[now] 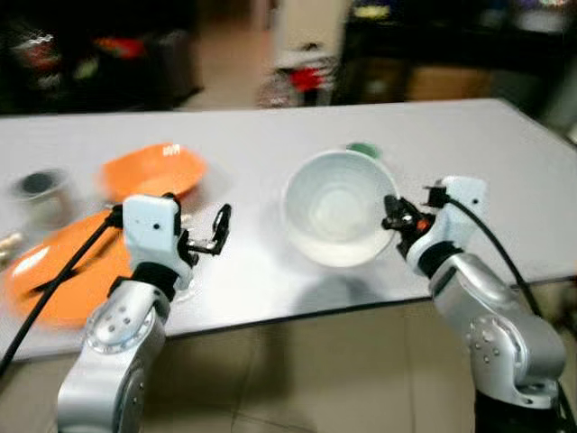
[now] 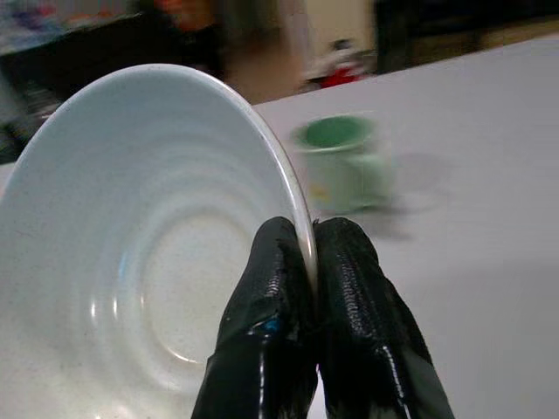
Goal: Setting the table
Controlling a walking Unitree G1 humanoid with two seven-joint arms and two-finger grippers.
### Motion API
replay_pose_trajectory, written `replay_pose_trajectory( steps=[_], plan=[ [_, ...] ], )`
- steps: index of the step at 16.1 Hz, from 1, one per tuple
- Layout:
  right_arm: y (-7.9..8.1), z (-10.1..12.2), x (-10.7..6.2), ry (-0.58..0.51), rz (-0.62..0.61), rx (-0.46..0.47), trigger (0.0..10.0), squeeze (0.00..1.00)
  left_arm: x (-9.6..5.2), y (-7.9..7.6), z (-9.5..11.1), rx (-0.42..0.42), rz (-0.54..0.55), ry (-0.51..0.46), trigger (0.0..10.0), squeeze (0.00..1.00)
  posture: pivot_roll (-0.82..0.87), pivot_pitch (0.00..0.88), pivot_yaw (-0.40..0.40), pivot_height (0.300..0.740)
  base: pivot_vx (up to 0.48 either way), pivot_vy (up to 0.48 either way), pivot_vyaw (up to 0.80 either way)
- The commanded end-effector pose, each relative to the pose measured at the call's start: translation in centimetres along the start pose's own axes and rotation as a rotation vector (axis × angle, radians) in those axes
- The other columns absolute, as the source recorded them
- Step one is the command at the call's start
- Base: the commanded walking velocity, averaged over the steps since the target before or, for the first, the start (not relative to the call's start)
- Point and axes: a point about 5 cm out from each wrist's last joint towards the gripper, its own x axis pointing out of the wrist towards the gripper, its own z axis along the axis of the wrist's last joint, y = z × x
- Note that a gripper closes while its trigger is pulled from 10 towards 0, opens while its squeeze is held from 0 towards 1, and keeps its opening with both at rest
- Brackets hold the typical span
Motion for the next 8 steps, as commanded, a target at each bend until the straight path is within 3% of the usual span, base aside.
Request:
replay_pose_trajectory(
  steps=[1,5,8],
  plan=[
    [-0.9,0.9,-0.3,-0.033,-0.044,-0.004,10.0,0.00,0.2,-0.8,0.0,-0.003,-0.039,0.000,10.0,0.00,-0.12,0.000,-0.007,0.740,0.334,0.000,-0.80],
    [-1.2,0.7,-0.3,-0.008,-0.064,0.011,10.0,0.00,0.1,-0.9,0.0,0.002,-0.054,0.003,10.0,0.00,-0.12,0.000,-0.007,0.740,0.334,0.000,-0.80],
    [-2.1,0.6,0.2,0.027,-0.085,0.048,10.0,0.00,0.3,-1.2,0.0,0.003,-0.077,0.005,10.0,0.00,-0.12,0.000,0.002,0.740,0.335,0.000,0.00]
  ],
)
